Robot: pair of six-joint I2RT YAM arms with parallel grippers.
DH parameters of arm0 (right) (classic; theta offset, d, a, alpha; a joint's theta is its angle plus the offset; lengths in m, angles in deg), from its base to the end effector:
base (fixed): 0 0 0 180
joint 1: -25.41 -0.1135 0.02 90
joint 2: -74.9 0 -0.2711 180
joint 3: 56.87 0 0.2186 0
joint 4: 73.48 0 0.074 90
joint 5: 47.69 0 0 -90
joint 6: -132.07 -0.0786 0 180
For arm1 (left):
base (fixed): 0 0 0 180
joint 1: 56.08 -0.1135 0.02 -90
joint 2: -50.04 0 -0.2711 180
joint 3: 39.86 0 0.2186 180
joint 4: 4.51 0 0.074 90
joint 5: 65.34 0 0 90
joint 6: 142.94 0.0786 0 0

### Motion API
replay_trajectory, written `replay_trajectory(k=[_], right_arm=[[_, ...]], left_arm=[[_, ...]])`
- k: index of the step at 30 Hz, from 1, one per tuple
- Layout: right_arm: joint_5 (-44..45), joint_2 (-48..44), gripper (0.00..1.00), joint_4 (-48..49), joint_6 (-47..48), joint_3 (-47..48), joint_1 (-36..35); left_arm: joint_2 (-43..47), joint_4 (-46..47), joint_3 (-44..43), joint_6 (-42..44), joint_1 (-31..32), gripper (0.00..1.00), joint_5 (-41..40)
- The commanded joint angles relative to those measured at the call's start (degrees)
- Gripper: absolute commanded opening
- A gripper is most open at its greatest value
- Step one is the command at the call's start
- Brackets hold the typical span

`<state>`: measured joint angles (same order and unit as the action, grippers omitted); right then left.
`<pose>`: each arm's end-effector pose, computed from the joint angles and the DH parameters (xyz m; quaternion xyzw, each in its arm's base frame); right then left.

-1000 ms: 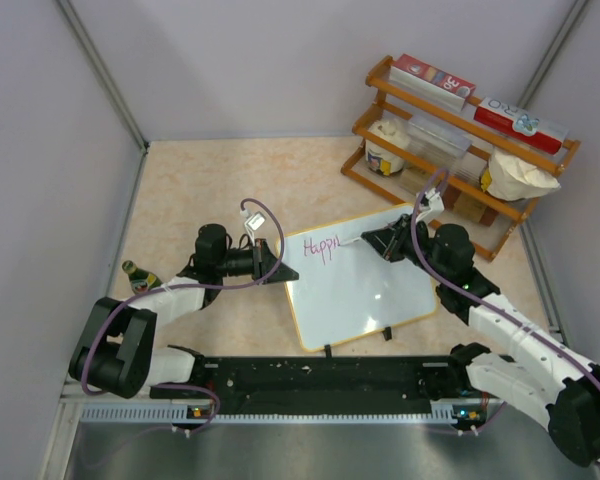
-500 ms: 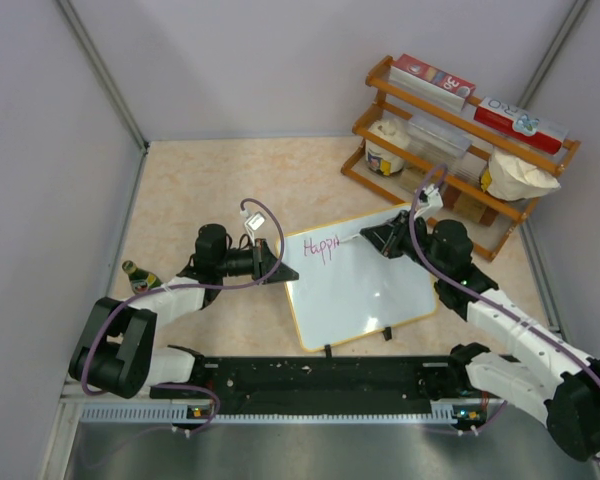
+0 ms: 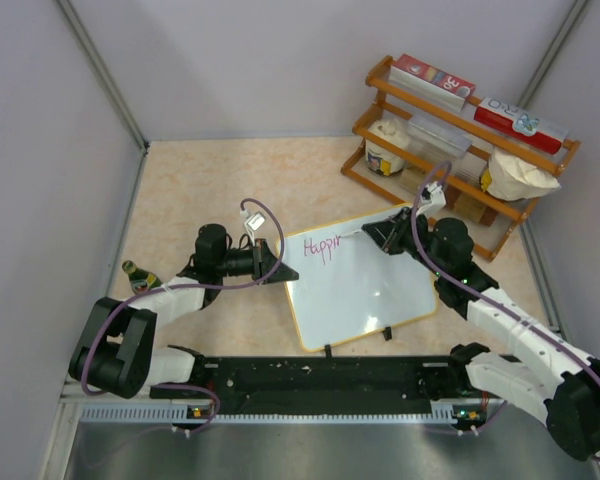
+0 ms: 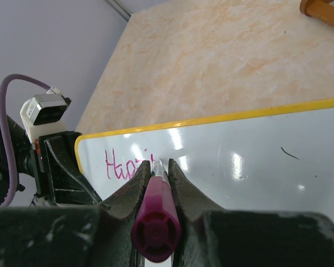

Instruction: Write a sentence on the whiteboard

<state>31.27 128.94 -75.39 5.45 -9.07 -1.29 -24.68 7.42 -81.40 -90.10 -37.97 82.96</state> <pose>0.1967 0.1158 0.2877 0.0022 0.7547 0.4041 0.5168 0.2064 -0.1378 0.2136 0.1519 0.7564 -0.5849 0.2504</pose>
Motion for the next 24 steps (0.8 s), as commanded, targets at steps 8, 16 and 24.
replay_trajectory(k=[8, 16, 24], right_arm=[[4.4, 0.8, 0.00, -0.9, 2.3, 3.5, 0.9], [2.3, -0.3, 0.00, -1.7, 2.6, 2.0, 1.3], [1.3, -1.7, 0.00, -2.9, 3.4, 0.6, 1.3]], left_arm=[[1.2, -2.2, 1.6, 4.4, 0.6, 0.00, -1.2], [0.9, -1.9, 1.8, 4.3, 0.6, 0.00, -1.3], [0.7, -1.5, 1.8, 4.2, 0.6, 0.00, -1.2]])
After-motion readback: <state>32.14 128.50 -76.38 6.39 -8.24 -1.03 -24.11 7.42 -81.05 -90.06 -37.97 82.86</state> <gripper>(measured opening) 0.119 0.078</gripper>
